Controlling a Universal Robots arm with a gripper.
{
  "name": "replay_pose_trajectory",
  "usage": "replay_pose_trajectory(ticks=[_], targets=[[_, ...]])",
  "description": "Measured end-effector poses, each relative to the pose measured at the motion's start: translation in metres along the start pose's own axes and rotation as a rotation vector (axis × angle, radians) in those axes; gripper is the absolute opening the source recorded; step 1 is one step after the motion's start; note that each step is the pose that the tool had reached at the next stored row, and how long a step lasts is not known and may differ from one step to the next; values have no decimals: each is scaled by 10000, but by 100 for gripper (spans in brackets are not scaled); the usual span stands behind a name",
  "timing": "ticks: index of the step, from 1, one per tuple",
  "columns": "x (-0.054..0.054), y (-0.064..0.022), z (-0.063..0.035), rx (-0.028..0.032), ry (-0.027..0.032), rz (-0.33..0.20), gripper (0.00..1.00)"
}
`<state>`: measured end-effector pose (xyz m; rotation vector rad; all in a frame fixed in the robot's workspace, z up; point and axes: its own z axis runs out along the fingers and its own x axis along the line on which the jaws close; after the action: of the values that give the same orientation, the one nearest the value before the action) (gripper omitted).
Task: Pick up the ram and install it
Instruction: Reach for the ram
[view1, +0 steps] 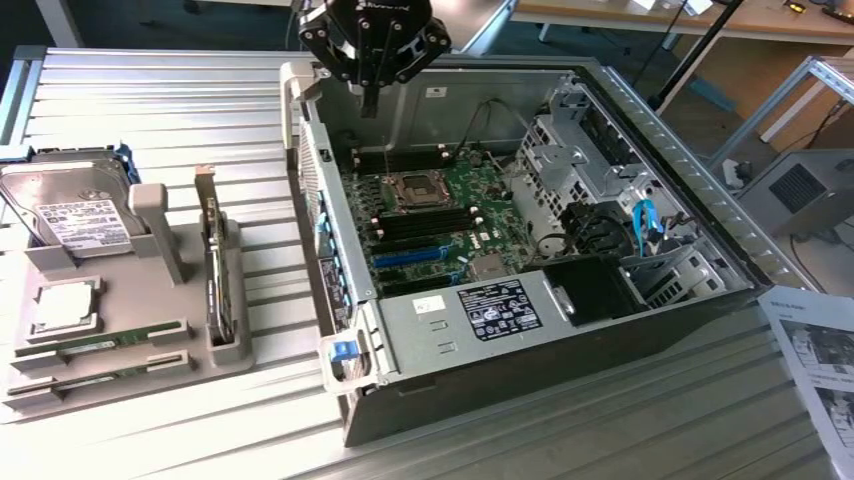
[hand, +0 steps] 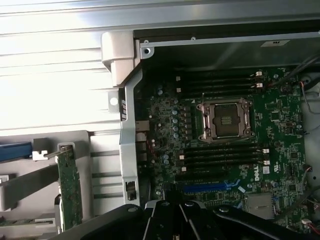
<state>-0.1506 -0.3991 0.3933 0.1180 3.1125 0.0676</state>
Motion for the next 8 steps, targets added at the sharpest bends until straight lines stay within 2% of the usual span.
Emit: replay_pose_trajectory(ticks=[6, 8], targets=[[102, -9, -3, 0, -1, -1, 11], [168, -14, -5, 0, 0, 1, 11]])
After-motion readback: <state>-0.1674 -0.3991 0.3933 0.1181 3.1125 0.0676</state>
